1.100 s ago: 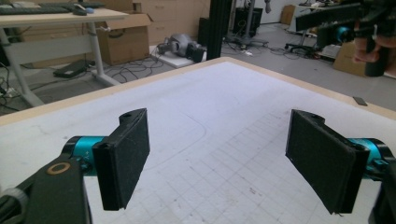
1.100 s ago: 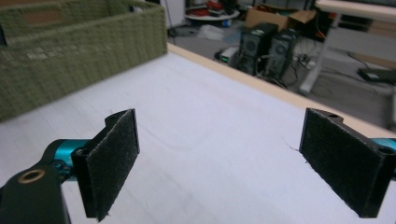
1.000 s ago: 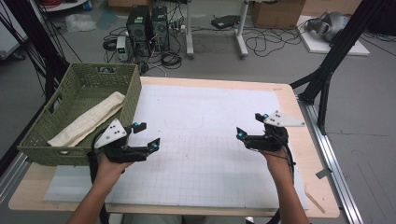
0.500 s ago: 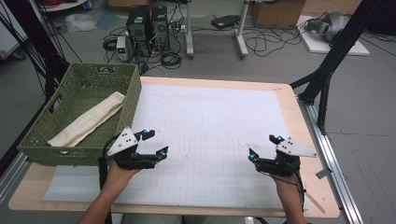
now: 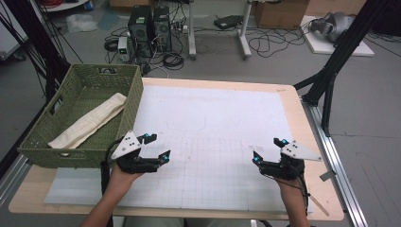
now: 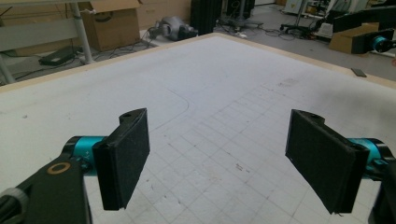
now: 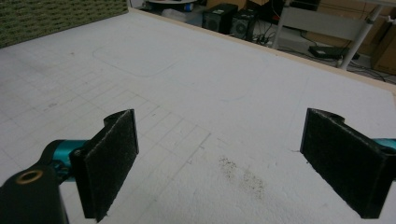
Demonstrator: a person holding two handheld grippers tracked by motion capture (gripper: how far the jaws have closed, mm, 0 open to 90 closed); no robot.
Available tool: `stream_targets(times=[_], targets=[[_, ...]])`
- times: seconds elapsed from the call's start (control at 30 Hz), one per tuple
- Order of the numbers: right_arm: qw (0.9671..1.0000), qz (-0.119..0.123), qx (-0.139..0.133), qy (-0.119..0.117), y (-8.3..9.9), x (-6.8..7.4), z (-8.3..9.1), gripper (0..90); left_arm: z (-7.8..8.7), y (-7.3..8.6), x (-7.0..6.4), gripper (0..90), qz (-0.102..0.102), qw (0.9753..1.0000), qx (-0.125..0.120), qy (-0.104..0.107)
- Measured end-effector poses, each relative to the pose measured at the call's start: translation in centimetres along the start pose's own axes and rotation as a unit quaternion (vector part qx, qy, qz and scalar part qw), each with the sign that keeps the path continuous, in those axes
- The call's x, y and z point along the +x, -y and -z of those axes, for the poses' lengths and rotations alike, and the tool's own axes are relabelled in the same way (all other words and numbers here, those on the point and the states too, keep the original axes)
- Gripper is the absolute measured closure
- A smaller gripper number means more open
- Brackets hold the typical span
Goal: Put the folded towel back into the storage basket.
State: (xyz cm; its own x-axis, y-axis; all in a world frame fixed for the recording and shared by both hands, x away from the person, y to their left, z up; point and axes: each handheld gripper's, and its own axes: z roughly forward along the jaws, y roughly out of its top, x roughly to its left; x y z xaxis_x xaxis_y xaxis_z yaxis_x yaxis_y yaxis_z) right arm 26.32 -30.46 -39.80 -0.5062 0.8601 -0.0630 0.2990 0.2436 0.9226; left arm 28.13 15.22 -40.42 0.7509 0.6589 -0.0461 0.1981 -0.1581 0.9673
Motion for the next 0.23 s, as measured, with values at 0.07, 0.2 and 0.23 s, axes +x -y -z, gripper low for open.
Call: stream_targets(times=[0.07, 0.2, 0.23], targets=[[1.0, -0.001, 0.0, -0.002, 0.04, -0.02, -0.01, 10.7, -0.04, 0.04, 0.01, 22.1, 0.001, 1.0, 0.0, 0.0], [1.0, -0.002, -0.002, -0.002, -0.02, -0.03, 0.02, 10.7, -0.09, 0.12, 0.08, 22.1, 0.002, 1.0, 0.003, -0.001], [1.0, -0.001, -0.003, -0.002, -0.03, -0.06, -0.01, 10.7, -0.1, 0.12, 0.1, 22.1, 0.002, 1.0, 0.003, -0.001]])
